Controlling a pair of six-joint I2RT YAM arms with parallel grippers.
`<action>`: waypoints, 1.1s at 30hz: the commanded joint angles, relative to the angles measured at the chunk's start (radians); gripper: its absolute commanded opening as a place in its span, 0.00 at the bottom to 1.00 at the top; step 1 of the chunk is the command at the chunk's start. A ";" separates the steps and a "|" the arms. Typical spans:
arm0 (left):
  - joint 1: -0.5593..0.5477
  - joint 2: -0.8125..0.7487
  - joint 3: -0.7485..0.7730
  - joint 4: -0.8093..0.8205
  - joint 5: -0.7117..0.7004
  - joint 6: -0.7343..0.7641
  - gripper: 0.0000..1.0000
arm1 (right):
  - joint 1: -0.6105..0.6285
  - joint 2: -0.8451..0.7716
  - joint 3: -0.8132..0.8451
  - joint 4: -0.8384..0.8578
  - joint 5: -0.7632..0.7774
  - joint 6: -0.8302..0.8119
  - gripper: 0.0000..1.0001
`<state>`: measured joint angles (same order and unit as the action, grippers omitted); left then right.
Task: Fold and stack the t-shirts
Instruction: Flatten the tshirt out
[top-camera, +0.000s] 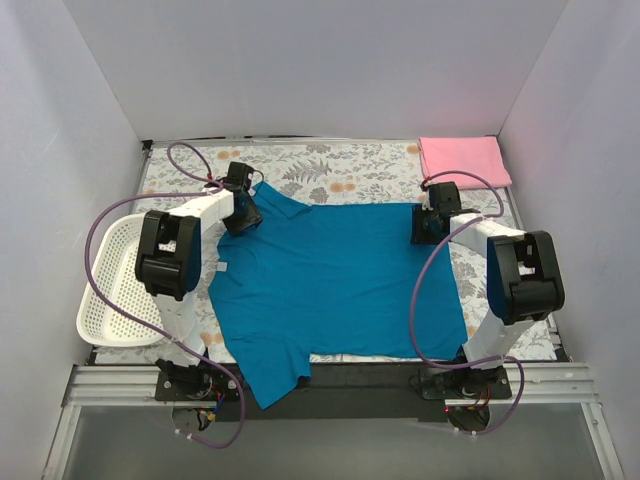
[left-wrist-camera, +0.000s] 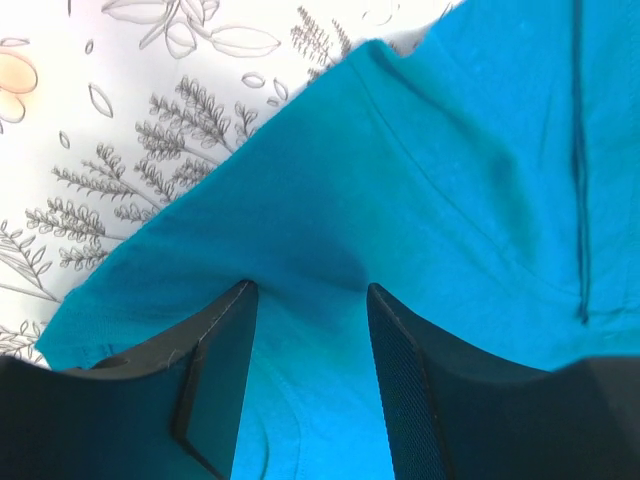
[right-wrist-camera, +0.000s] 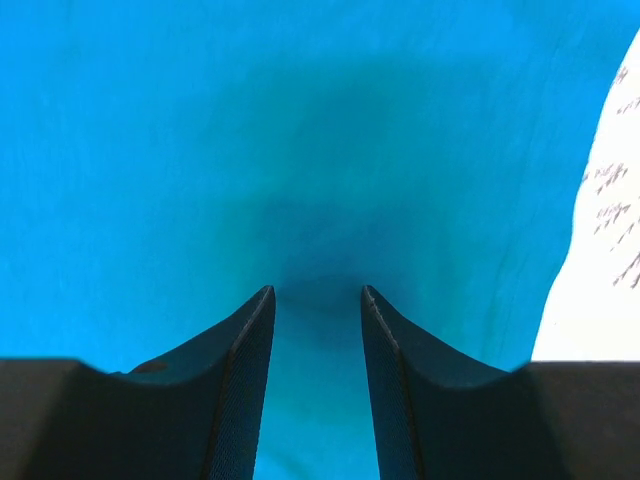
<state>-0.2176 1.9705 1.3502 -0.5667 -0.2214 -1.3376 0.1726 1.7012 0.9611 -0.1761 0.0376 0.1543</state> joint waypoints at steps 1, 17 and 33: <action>0.017 0.059 0.032 -0.011 -0.027 0.002 0.46 | -0.024 0.054 0.050 0.030 -0.015 -0.006 0.46; 0.020 -0.038 0.108 -0.010 -0.032 -0.022 0.50 | -0.031 0.017 0.180 0.030 -0.030 -0.045 0.44; 0.018 -0.013 -0.012 -0.081 -0.018 -0.018 0.48 | -0.031 0.041 0.039 0.029 -0.088 -0.005 0.44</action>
<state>-0.2047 1.9854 1.3804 -0.6216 -0.2382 -1.3563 0.1452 1.7546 1.0447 -0.1505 -0.0521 0.1368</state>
